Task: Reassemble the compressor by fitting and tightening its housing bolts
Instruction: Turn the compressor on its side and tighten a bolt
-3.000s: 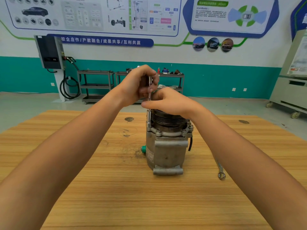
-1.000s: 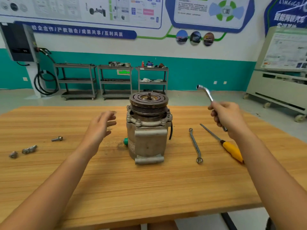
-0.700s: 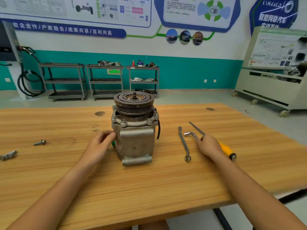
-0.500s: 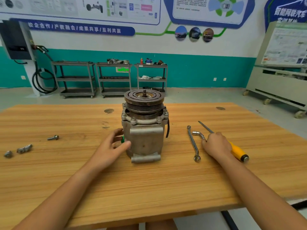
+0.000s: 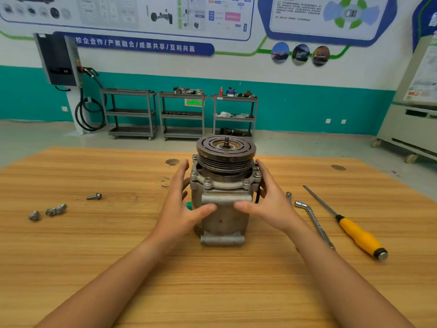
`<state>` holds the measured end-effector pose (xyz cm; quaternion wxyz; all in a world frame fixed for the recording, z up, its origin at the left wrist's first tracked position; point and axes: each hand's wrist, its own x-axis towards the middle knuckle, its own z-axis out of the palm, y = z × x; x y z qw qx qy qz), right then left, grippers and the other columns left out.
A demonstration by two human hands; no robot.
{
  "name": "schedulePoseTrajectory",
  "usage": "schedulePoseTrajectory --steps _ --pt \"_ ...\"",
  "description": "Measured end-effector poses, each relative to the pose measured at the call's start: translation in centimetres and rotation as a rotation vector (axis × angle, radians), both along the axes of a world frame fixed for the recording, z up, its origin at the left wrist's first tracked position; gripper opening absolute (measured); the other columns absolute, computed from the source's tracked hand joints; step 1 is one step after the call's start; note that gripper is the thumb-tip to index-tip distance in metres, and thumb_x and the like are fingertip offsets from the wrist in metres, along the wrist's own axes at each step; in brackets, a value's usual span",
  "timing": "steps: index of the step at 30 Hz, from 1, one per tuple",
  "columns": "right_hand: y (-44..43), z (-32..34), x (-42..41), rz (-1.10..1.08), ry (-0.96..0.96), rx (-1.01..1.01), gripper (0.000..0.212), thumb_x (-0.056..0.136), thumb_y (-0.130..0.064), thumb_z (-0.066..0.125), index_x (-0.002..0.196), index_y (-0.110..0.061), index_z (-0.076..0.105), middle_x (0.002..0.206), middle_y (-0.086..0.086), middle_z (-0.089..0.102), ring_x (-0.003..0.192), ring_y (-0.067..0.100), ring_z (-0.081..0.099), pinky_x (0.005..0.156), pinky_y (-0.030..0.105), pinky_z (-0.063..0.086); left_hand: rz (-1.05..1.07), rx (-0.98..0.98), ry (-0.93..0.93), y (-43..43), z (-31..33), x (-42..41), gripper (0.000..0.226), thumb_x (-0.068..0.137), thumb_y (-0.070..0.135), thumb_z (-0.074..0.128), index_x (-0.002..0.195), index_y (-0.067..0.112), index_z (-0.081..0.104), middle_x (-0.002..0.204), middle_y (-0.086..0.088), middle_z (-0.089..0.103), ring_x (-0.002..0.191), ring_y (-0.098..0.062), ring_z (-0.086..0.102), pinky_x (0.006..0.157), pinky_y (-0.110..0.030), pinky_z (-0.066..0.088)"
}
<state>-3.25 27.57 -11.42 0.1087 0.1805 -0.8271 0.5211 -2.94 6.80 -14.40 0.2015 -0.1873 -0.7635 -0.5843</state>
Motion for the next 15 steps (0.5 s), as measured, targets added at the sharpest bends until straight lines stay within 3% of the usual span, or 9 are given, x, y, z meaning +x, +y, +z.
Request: schedulePoseTrajectory --steps 2,4,9,12,15 --pt "0.0 -0.1 -0.2 -0.019 0.019 0.0 0.111 0.044 -0.058 0.086 0.133 -0.048 0.019 0.126 -0.032 0.037 0.122 -0.002 0.037 0.095 0.011 0.034 -0.013 -0.004 0.049 0.0 0.1 0.0 0.093 0.062 0.039 0.083 0.132 0.05 0.022 0.148 0.012 0.031 0.133 -0.008 0.036 0.104 -0.031 0.04" --pt "0.0 0.0 -0.4 -0.032 0.036 0.007 0.107 0.039 -0.063 0.079 0.13 -0.051 0.023 0.126 -0.03 0.04 0.118 -0.005 0.041 0.097 0.016 0.036 -0.02 0.0 0.06 0.0 0.4 0.0 0.086 0.059 0.04 0.075 0.13 0.049 0.028 0.145 0.012 0.036 0.131 -0.008 0.04 0.099 -0.028 0.044" --pt "-0.4 0.6 -1.0 -0.048 0.047 -0.017 0.085 0.042 -0.065 0.075 0.115 -0.062 0.032 0.113 -0.042 0.047 0.108 -0.019 0.046 0.084 0.006 0.039 -0.034 0.054 0.019 -0.1 1.2 -0.8 0.081 0.057 0.036 0.074 0.127 0.045 0.034 0.137 0.012 0.045 0.122 -0.002 0.047 0.093 -0.021 0.047" --pt "-1.1 1.0 -1.9 -0.067 0.052 -0.072 0.075 0.049 -0.064 0.075 0.113 -0.06 0.038 0.122 -0.031 0.048 0.114 -0.007 0.046 0.089 0.013 0.04 -0.023 0.065 -0.01 -0.2 2.0 -1.9 0.077 0.065 0.031 0.073 0.13 0.04 0.034 0.137 0.012 0.046 0.124 -0.006 0.048 0.1 -0.025 0.044" --pt "-2.4 1.1 -3.3 -0.092 0.025 -0.166 0.089 0.055 -0.066 0.075 0.132 -0.041 0.038 0.137 -0.009 0.04 0.126 0.009 0.039 0.102 0.03 0.039 0.012 0.056 -0.028 -0.3 3.1 -3.5 0.065 0.079 0.026 0.069 0.128 0.046 0.032 0.147 0.01 0.035 0.129 -0.01 0.042 0.1 -0.025 0.042"
